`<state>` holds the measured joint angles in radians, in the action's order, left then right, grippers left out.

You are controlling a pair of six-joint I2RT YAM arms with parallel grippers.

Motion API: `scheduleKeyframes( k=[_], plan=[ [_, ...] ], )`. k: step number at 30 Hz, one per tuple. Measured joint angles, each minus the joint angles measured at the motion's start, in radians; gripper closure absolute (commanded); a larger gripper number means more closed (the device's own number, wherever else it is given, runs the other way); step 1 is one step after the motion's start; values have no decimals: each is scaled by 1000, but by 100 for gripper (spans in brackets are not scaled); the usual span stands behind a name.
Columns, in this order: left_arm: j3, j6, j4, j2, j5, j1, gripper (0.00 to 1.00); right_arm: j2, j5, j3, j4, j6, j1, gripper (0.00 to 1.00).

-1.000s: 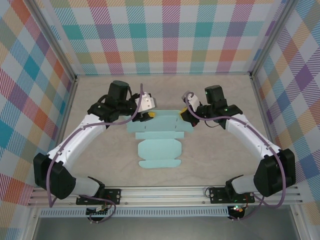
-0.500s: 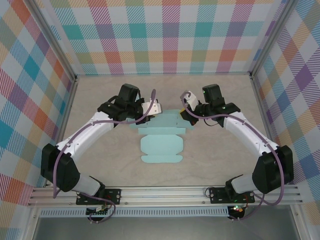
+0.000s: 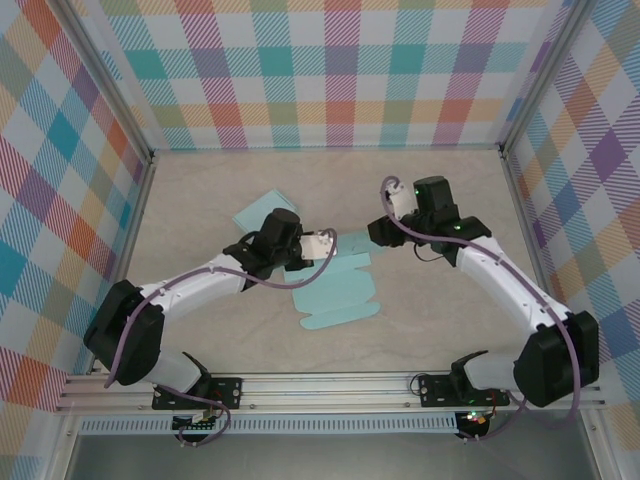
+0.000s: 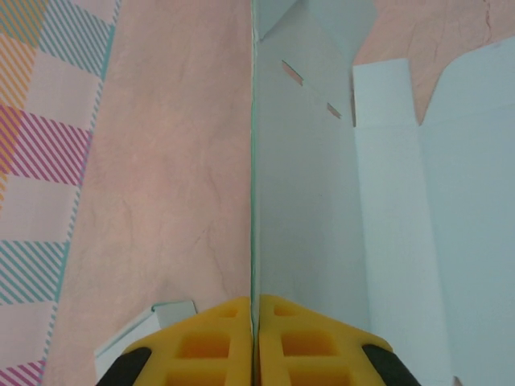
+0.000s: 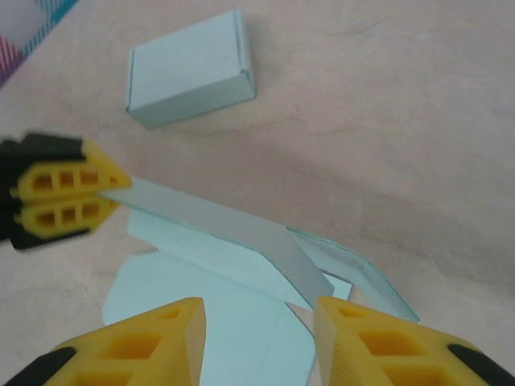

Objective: Fold the paper box

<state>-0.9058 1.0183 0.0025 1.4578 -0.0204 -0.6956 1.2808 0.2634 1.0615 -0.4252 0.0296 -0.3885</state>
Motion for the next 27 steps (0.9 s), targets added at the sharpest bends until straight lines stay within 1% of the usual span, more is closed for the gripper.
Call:
scheduleKeyframes(
  k=[1, 5, 11, 15, 20, 27],
  plan=[
    [12, 2, 29, 0, -15, -12, 91, -15, -13, 5, -8, 45, 7, 56],
    [32, -1, 112, 19, -47, -42, 91, -27, -41, 19, -37, 192, 28, 56],
    [33, -28, 164, 65, -41, -67, 90, -7, -77, 18, -93, 327, 34, 56],
    [32, -34, 201, 111, -47, -84, 90, 17, -84, 10, -93, 375, 35, 56],
    [32, -20, 258, 193, -84, -106, 89, 81, -91, 9, -93, 410, 35, 54],
    [53, 34, 388, 225, -158, -135, 89, 200, -98, 10, -93, 446, 35, 53]
  ],
)
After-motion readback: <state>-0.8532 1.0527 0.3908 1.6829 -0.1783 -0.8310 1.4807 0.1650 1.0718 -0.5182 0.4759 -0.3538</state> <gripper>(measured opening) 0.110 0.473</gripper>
